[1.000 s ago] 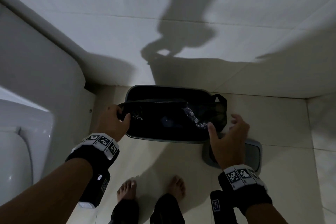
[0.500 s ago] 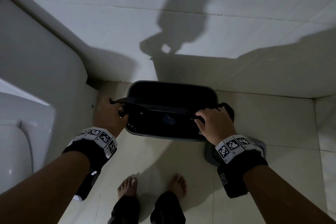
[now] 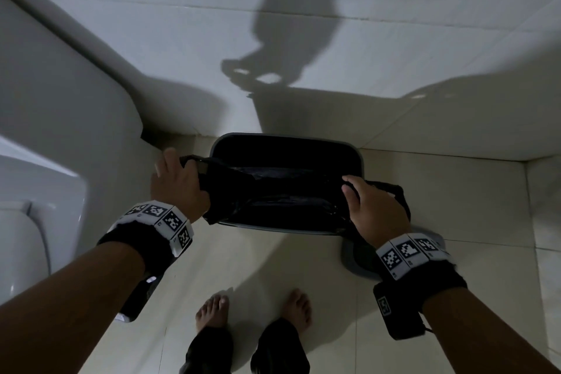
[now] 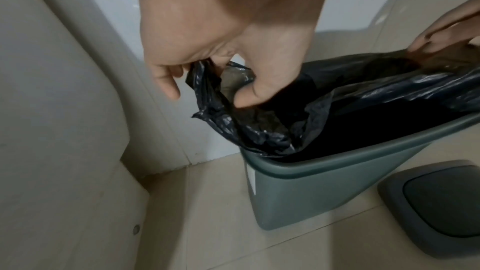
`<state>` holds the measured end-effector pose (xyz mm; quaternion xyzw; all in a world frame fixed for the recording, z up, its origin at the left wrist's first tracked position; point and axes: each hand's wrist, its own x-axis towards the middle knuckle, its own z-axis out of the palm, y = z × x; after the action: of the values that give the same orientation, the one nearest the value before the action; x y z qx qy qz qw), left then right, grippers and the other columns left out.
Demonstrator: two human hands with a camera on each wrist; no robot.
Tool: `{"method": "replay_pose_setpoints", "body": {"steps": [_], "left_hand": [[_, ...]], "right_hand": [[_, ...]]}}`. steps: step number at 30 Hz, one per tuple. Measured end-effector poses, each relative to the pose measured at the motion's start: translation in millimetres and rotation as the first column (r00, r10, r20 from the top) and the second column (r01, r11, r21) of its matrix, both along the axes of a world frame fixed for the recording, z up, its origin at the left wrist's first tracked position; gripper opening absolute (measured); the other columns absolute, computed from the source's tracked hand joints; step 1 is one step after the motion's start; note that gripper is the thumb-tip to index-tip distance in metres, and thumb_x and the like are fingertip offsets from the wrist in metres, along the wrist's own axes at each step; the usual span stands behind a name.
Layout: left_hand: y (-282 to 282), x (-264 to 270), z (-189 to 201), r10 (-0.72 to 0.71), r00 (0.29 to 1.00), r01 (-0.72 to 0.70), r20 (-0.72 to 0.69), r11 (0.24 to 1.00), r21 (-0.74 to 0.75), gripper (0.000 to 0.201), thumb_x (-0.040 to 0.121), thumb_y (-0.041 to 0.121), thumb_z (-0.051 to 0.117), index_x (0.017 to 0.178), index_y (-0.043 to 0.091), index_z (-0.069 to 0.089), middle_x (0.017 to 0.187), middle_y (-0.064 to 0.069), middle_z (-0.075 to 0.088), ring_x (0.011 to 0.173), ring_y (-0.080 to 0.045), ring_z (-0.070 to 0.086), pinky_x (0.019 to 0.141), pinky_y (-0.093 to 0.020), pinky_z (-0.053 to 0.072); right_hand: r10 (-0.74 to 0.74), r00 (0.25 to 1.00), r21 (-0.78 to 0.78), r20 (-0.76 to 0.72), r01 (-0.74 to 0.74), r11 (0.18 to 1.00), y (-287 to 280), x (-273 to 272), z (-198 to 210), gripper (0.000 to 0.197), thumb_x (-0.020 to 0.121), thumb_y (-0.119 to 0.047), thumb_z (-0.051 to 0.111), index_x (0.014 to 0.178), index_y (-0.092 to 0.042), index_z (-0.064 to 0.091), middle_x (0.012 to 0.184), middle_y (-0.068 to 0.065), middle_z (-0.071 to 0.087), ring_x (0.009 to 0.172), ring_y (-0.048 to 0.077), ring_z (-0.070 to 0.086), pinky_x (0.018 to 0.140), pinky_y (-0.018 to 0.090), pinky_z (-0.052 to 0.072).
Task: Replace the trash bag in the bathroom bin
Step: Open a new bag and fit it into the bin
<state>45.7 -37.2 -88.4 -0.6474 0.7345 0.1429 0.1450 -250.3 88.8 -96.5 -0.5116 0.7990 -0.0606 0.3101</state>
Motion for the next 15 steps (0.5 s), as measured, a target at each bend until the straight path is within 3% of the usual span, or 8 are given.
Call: {"method": "replay_pose_setpoints", "body": {"steps": [2, 4, 6, 8, 11, 15], "left_hand": [[2, -12, 6, -0.068, 0.998, 0.066, -0.018, 0.992, -0.111, 0.034, 0.066, 0.021, 0.054, 0.090, -0.003, 0.058, 0.109, -0.023, 0.045, 0.096, -0.040, 0.045, 0.076, -0.045, 0.041], [5, -22, 11, -0.144, 0.989, 0.134, -0.027, 0.963, -0.232, 0.028, 0.061, 0.020, 0.051, 0.077, -0.002, 0.057, 0.096, -0.023, 0.049, 0.082, -0.040, 0.049, 0.068, -0.044, 0.041], [6, -30, 16, -0.170, 0.985, 0.157, -0.019, 0.943, -0.293, 0.022, 0.063, 0.018, 0.053, 0.074, -0.001, 0.056, 0.093, -0.023, 0.050, 0.078, -0.039, 0.050, 0.065, -0.044, 0.041], [7, -36, 19, -0.107, 0.994, 0.102, -0.001, 0.954, -0.281, 0.020, 0.072, 0.019, 0.056, 0.077, -0.001, 0.056, 0.097, -0.023, 0.048, 0.084, -0.039, 0.048, 0.070, -0.045, 0.040], [6, -39, 26, -0.003, 0.999, -0.007, -0.036, 0.963, -0.270, 0.023, 0.077, 0.024, 0.064, 0.087, 0.004, 0.064, 0.101, -0.021, 0.046, 0.091, -0.039, 0.045, 0.077, -0.046, 0.039], [8, -51, 38, -0.161, 0.952, 0.066, -0.262, 0.940, -0.335, 0.023, 0.084, 0.031, 0.059, 0.084, 0.012, 0.072, 0.088, -0.013, 0.058, 0.086, -0.033, 0.052, 0.069, -0.036, 0.042]], "right_hand": [[0.031, 0.998, 0.003, -0.054, -0.031, 1.000, -5, -1, 1, 0.038, 0.100, -0.030, 0.039, 0.137, -0.024, 0.047, 0.123, 0.005, 0.065, 0.105, 0.022, 0.063, 0.082, 0.029, 0.045], [0.081, 0.994, 0.024, -0.072, -0.080, 0.997, -7, -2, 0, 0.042, 0.098, -0.026, 0.045, 0.140, -0.024, 0.044, 0.141, 0.001, 0.052, 0.120, 0.018, 0.056, 0.090, 0.027, 0.043], [0.109, 0.991, 0.055, -0.078, -0.105, 0.993, -8, -2, -2, 0.049, 0.096, -0.028, 0.051, 0.143, -0.027, 0.039, 0.152, -0.004, 0.036, 0.130, 0.015, 0.048, 0.099, 0.027, 0.040], [0.126, 0.988, 0.078, -0.087, -0.119, 0.990, -9, -2, -2, 0.056, 0.092, -0.031, 0.056, 0.144, -0.029, 0.035, 0.154, -0.005, 0.031, 0.128, 0.017, 0.050, 0.098, 0.033, 0.043], [0.137, 0.986, 0.127, -0.096, -0.124, 0.984, -9, -3, -2, 0.060, 0.089, -0.037, 0.058, 0.142, -0.030, 0.033, 0.144, -0.004, 0.040, 0.116, 0.020, 0.057, 0.088, 0.036, 0.045], [0.115, 0.992, 0.084, -0.048, -0.111, 0.990, -7, -3, -6, 0.055, 0.084, -0.038, 0.063, 0.135, -0.028, 0.042, 0.125, -0.002, 0.054, 0.106, 0.019, 0.060, 0.082, 0.036, 0.052]]}}
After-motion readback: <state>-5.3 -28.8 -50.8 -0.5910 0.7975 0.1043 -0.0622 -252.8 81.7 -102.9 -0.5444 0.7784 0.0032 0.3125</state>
